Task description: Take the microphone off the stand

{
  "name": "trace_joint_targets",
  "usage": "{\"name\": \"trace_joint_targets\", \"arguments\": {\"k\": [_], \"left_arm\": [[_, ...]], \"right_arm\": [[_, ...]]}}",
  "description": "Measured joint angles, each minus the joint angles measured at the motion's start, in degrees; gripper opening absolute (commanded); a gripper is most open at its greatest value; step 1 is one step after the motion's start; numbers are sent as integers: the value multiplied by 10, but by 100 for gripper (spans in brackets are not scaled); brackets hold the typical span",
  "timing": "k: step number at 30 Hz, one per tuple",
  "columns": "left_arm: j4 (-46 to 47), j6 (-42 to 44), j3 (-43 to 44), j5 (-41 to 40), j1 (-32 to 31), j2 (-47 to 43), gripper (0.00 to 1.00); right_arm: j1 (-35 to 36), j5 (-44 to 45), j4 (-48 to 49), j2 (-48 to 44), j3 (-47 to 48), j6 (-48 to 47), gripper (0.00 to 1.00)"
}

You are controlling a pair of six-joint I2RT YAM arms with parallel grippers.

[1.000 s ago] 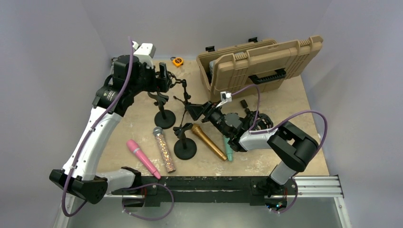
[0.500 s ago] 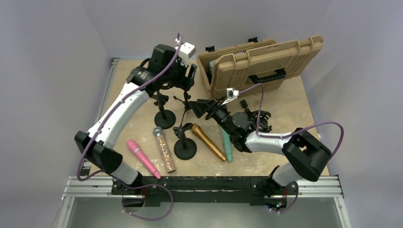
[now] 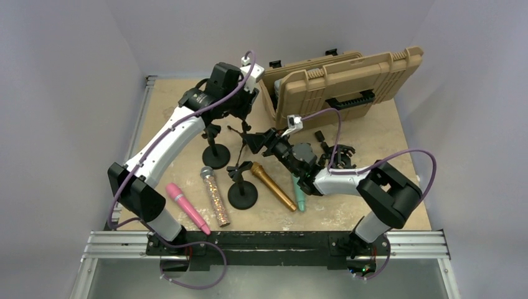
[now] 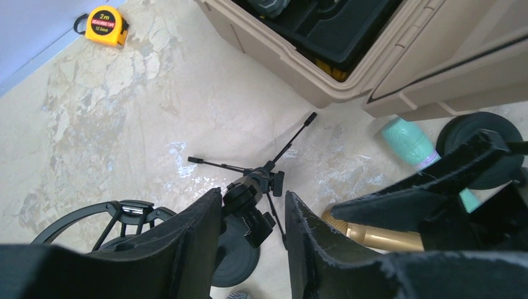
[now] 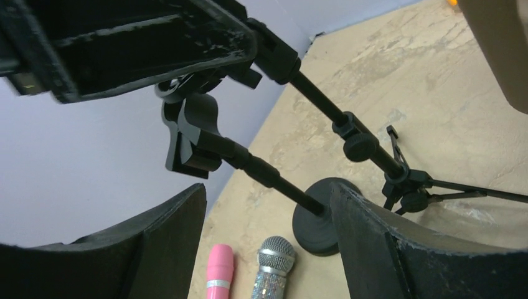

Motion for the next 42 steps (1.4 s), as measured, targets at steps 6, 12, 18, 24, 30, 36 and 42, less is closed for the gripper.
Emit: {"name": "trace_joint_targets", "arguments": {"k": [6, 12, 18, 24, 30, 36, 42], "left_arm": [[6, 7, -14, 35, 0, -16, 33], [27, 14, -59, 73, 7, -58, 32], [31, 12, -94, 101, 26, -98, 33], [50, 7, -97, 129, 28, -90, 33], [74, -6, -102, 158, 30, -79, 32], [91, -26, -111, 186, 30, -78, 32], [102, -33, -116, 199, 30, -78, 31]], "right_arm": [[-1, 0, -6, 32, 22, 0, 70], [-9, -2, -2, 46, 33, 11, 62], [-10, 12, 1, 63, 48, 30, 67], [-3, 47, -11, 64, 48, 31, 69], [1, 62, -10, 64, 43, 43, 67], [1, 72, 1, 64, 27, 78, 68], [4, 71, 5, 75, 19, 121, 68]]}}
